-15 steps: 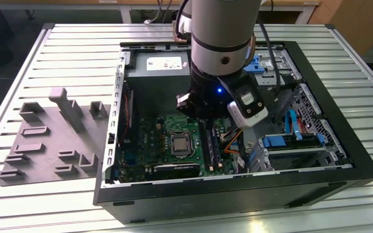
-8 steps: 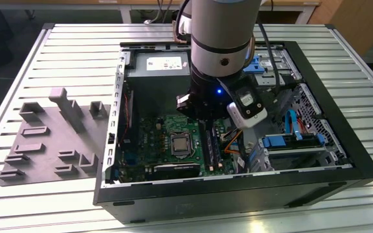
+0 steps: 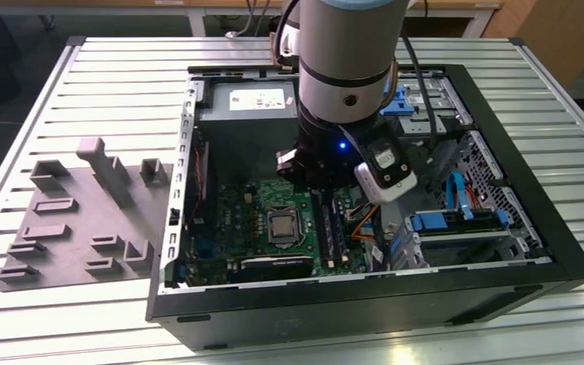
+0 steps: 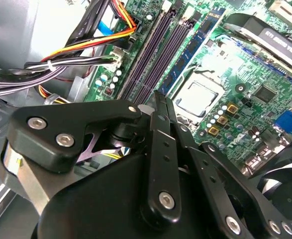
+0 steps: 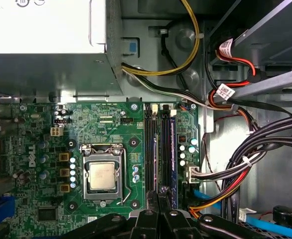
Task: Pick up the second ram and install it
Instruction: 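Insert the second ram into the second slot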
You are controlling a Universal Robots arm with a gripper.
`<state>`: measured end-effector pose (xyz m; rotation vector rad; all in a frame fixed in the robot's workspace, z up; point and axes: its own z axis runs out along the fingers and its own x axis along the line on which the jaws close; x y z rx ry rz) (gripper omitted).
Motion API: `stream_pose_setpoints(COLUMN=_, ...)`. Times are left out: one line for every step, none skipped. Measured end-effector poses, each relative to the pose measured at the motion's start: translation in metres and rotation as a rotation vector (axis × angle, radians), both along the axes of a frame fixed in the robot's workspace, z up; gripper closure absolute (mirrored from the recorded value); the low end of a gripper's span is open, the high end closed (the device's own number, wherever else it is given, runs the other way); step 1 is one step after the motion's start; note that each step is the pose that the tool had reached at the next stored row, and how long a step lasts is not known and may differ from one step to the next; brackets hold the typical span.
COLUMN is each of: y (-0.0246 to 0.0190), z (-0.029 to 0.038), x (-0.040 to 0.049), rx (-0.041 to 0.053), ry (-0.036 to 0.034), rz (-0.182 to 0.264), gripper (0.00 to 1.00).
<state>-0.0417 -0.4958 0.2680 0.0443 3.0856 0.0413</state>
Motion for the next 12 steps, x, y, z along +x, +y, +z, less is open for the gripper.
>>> stream_pose_setpoints(y=0.0001, z=-0.0004, x=0.0, rx=0.0, ry=0.0, rz=-0.001, gripper=0.89)
stream_pose_setpoints(y=0.0001, z=-0.0006, x=0.0, rx=-0.0001, ry=0.0, rz=-0.001, gripper=0.89)
stream_pose_setpoints(y=0.0001, z=-0.0009, x=0.0, rx=-0.0002, ry=0.0001, rz=-0.001, gripper=0.89)
stream_pose_setpoints(y=0.0001, z=-0.0011, x=0.0, rx=-0.0001, ry=0.0, rz=-0.002, gripper=0.89)
stream_pose_setpoints(y=0.0002, z=-0.0014, x=0.0, rx=0.0, ry=0.0, rz=-0.002, gripper=0.89)
stream_pose_setpoints(y=0.0002, z=-0.0016, x=0.0, rx=-0.0001, ry=0.0, rz=-0.002, gripper=0.89)
stream_pose_setpoints(y=0.0002, z=-0.0018, x=0.0, rx=-0.0001, ry=0.0, rz=-0.002, gripper=0.89)
stream_pose_setpoints(y=0.0003, z=-0.002, x=0.0, rx=0.0, ry=0.0, rz=-0.003, gripper=0.89)
stream_pose_setpoints(y=0.0003, z=-0.0022, x=0.0, rx=0.0, ry=0.0, rz=-0.003, gripper=0.89)
stream_pose_setpoints(y=0.0003, z=-0.0024, x=0.0, rx=-0.0001, ry=0.0, rz=-0.003, gripper=0.89)
stream_pose_setpoints(y=0.0004, z=-0.0026, x=0.0, rx=0.0, ry=0.0, rz=-0.004, gripper=0.89)
stream_pose_setpoints(y=0.0004, z=-0.0028, x=0.0, rx=0.0, ry=0.0, rz=-0.004, gripper=0.89)
